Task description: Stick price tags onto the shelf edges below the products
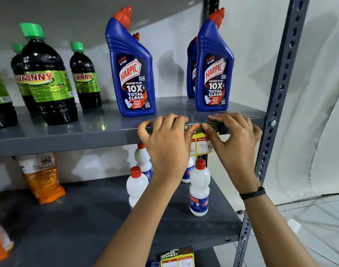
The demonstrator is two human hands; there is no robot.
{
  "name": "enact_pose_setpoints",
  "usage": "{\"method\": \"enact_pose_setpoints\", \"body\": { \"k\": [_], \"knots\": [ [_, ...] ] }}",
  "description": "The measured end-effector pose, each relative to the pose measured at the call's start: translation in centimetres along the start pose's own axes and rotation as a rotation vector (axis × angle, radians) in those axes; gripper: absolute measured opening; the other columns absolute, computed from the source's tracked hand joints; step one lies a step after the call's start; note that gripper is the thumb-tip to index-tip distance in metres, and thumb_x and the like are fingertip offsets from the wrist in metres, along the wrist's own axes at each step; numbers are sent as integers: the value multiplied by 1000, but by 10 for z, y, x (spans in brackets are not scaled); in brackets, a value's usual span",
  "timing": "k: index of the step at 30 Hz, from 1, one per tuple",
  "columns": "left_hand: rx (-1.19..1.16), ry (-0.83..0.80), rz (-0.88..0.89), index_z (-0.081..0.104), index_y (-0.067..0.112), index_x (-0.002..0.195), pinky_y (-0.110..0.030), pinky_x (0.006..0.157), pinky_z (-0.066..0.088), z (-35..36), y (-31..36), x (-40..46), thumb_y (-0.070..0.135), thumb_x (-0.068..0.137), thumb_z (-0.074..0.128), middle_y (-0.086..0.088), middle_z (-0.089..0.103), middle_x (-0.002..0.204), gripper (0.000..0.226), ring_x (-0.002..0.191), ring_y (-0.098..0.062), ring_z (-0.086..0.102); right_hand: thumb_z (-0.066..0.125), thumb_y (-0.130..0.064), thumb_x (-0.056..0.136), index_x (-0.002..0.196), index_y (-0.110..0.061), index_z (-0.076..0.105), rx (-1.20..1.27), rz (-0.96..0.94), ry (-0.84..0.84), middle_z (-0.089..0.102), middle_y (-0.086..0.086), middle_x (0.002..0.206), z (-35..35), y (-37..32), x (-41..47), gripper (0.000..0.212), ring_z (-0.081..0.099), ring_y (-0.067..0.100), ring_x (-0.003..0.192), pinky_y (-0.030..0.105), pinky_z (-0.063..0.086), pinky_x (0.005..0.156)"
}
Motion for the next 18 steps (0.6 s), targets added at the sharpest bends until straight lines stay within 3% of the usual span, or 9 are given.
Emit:
{"method": "enact_pose_setpoints", "body": {
  "k": [6, 11, 15, 18],
  "knots": [
    [4, -48, 165, 65, 23, 89, -35, 82, 23, -13, 5, 21, 32, 91, 48, 5, 70, 89, 20, 88, -21, 61, 54, -44, 87, 103, -23, 63, -33, -72, 83, 65, 0, 106, -5, -23, 16, 28, 54, 21, 103, 34, 28, 88],
    [5, 169, 244, 59, 24, 110, -36, 90, 32, -48, 2, 59, 34, 91, 49, 5, 67, 110, 24, 107, -18, 55, 48, -37, 91, 119, -19, 56, -38, -224, 209, 59, 5, 124, -6, -58, 50, 34, 49, 25, 120, 43, 39, 97],
    [47, 329, 286, 54, 21, 119, -42, 93, 36, -64, -10, 93, 31, 89, 50, 0, 64, 119, 31, 114, -19, 49, 47, -30, 93, 130, -16, 46, -125, -309, 310, 46, 12, 141, -1, -81, 77, 40, 29, 28, 137, 45, 31, 110],
    [129, 305, 276, 39, 18, 134, -48, 102, 35, -62, -29, 118, 32, 90, 45, -8, 52, 138, 46, 130, -24, 37, 43, -34, 95, 142, -12, 29, -284, -353, 306, 28, 17, 152, 10, -99, 94, 54, 11, 30, 142, 44, 9, 118]
  ]
}}
Point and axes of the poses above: each hand's wrist, its own x-axis towards the middle knuckle, its own z-axis out of the palm, y = z × x, the point moved 7 cm from there along x, towards the middle knuckle
